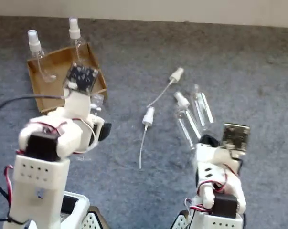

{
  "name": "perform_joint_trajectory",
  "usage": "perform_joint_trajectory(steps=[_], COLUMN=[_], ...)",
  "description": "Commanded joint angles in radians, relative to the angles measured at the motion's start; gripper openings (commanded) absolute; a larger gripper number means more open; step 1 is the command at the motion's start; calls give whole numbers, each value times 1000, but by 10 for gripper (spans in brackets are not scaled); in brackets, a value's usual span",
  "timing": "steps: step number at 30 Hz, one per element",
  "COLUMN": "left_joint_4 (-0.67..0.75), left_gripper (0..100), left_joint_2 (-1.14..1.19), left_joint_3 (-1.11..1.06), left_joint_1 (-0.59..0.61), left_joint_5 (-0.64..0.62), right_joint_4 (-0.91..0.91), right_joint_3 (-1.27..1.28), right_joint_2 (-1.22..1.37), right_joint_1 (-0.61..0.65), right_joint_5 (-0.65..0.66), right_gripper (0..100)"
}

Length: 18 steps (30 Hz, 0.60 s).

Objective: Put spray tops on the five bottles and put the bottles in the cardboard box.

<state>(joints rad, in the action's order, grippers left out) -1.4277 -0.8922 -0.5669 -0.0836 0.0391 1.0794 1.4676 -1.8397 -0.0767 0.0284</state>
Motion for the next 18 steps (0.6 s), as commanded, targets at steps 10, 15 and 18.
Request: perform_joint_trajectory(steps=[10,15,18], left_joint_4=[694,747,781], left_gripper=[151,149,147], left_joint_2=[-430,-576,-668], left_joint_3=[-745,-854,-926], left_joint_1=[12,12,12], left_joint_5=[3,3,3], right_joint_4=[-7,-2,-5], right_joint_3=[-42,-108,-153], right_joint_2=[7,15,93], right_joint_1=[248,248,248], right_joint_5=[44,109,107], right_gripper=[8,88,112])
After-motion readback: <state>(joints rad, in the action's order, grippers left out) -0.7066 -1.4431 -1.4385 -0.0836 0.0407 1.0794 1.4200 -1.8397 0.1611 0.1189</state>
